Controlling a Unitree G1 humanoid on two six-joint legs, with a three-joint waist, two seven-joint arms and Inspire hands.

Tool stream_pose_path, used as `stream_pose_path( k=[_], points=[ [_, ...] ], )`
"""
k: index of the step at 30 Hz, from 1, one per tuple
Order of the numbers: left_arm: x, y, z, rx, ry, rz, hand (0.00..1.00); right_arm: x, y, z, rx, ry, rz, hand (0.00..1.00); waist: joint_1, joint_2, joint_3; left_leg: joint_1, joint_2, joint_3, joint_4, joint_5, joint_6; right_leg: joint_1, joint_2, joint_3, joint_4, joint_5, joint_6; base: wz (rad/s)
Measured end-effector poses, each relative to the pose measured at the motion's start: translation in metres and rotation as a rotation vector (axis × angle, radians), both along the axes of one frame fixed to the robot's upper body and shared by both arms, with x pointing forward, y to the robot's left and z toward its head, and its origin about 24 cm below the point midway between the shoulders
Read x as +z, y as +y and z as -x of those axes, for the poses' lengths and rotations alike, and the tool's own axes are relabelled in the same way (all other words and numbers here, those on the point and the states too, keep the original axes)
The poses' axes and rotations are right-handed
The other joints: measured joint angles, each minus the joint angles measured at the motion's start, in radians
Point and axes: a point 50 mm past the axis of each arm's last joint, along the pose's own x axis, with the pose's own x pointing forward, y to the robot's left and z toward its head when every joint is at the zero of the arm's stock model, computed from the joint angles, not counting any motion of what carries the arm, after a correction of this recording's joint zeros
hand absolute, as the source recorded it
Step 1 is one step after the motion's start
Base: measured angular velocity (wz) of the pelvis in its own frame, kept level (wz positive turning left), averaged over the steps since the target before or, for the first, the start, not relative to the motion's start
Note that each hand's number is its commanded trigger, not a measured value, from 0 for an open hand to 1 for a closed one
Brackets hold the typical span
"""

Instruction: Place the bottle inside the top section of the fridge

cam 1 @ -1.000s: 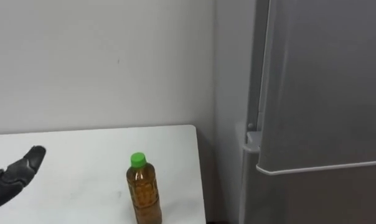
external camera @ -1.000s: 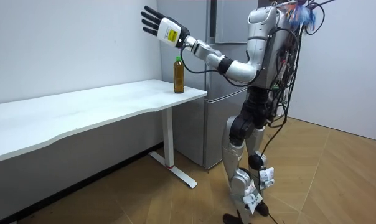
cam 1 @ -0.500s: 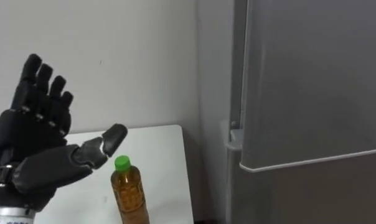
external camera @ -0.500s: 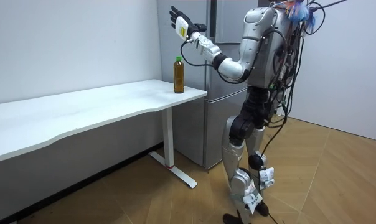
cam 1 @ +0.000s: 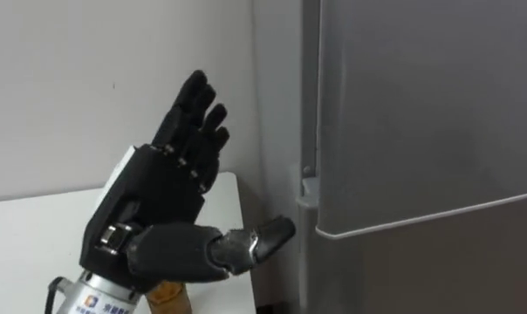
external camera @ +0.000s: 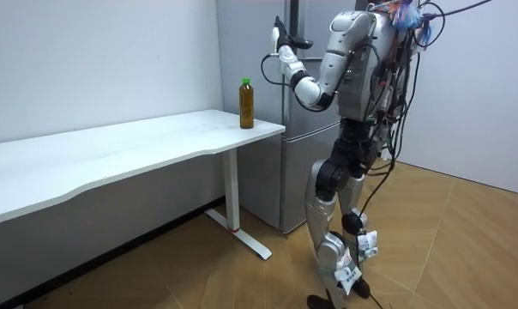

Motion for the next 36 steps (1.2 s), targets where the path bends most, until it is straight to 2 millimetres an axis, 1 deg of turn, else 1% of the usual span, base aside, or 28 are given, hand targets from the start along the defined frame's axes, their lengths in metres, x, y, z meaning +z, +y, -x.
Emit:
stream_pose_path(
  k=[2,4,6,11,16,17,18,19,22,24,28,32,36],
  points=[
    [0.000,-0.005,0.001,-0.038,-0.008,-0.012,0.00,0.000,0.000,-0.001,-0.001,0.001,0.003,0.00,-0.005,0.003,-0.0018,0.002,0.001,0.000,0.000,0.000,0.000,0.000,0.001,0.003,0.001,0.000,0.000,-0.03],
    [-0.001,-0.009,0.001,-0.072,-0.006,-0.026,0.00,0.000,0.000,0.000,-0.002,0.005,0.005,0.00,-0.006,0.002,-0.0016,0.008,0.002,0.001,0.000,0.000,0.000,0.003,0.001,0.010,0.002,0.000,0.000,-0.11],
    [-0.003,-0.013,0.002,-0.106,0.001,-0.040,0.00,0.000,0.000,0.000,0.004,0.006,0.005,0.00,-0.006,-0.001,0.0006,0.015,0.002,0.002,-0.001,0.000,0.000,0.008,0.002,0.020,0.002,0.000,-0.001,-0.12],
    [-0.005,-0.020,0.003,-0.152,0.008,-0.054,0.00,0.000,0.002,-0.003,0.015,0.007,0.004,0.00,-0.015,-0.005,0.0033,0.016,0.001,0.003,-0.001,0.000,0.000,0.008,0.003,0.022,0.002,0.001,-0.002,-0.01],
    [-0.005,-0.021,0.004,-0.157,0.007,-0.055,0.00,-0.001,0.004,-0.006,0.026,0.010,-0.005,0.00,-0.021,-0.016,0.0073,0.017,0.000,0.012,-0.001,0.000,0.000,0.008,0.005,0.022,0.002,0.001,-0.001,0.00],
    [-0.005,-0.022,0.004,-0.164,0.006,-0.057,0.56,-0.001,0.004,-0.007,0.031,0.011,-0.006,0.00,-0.022,-0.019,0.0087,0.017,0.000,0.013,-0.001,0.000,0.000,0.008,0.005,0.022,0.002,0.001,-0.001,0.00],
    [-0.006,-0.024,0.004,-0.174,0.008,-0.059,0.69,-0.001,0.005,-0.007,0.031,0.013,-0.008,0.00,-0.026,-0.020,0.0093,0.016,0.000,0.013,-0.001,0.000,0.000,0.008,0.005,0.021,0.000,0.001,-0.001,0.00],
    [-0.006,-0.024,0.004,-0.177,0.008,-0.058,1.00,-0.001,0.005,-0.007,0.032,0.013,-0.009,0.00,-0.027,-0.021,0.0095,0.015,0.000,0.013,0.000,0.000,0.000,0.007,0.005,0.021,0.000,0.001,-0.001,0.00],
    [-0.006,-0.025,0.004,-0.171,0.012,-0.053,1.00,-0.001,0.005,-0.008,0.037,0.013,-0.009,0.00,-0.028,-0.019,0.0082,0.010,0.000,0.013,0.001,0.000,0.000,0.006,0.003,0.017,-0.001,0.001,-0.001,0.04],
    [-0.006,-0.023,0.003,-0.142,0.022,-0.039,1.00,-0.001,0.005,-0.009,0.039,0.013,-0.006,0.00,-0.027,-0.011,0.0032,0.008,0.000,0.017,0.001,0.000,0.000,0.004,0.002,0.014,-0.002,0.001,-0.001,0.05],
    [-0.005,-0.021,0.002,-0.109,0.033,-0.018,1.00,0.000,0.005,-0.011,0.061,0.010,-0.002,0.00,-0.027,-0.008,0.0007,0.005,0.001,0.021,0.001,0.000,0.000,0.002,0.001,0.011,-0.002,0.002,0.000,0.01],
    [-0.007,-0.029,0.004,-0.154,0.040,-0.017,1.00,0.000,0.004,-0.012,0.070,0.009,0.001,0.00,-0.029,-0.005,-0.0012,0.005,0.001,0.023,0.001,0.000,0.000,0.002,0.001,0.011,0.000,0.003,0.001,0.00],
    [-0.012,-0.039,0.006,-0.221,0.064,-0.049,0.96,0.000,0.004,-0.012,0.070,0.007,0.001,0.00,-0.033,-0.002,-0.0013,0.005,0.002,0.026,0.000,0.000,0.000,0.004,0.001,0.014,0.000,0.003,0.001,-0.03]
  ],
)
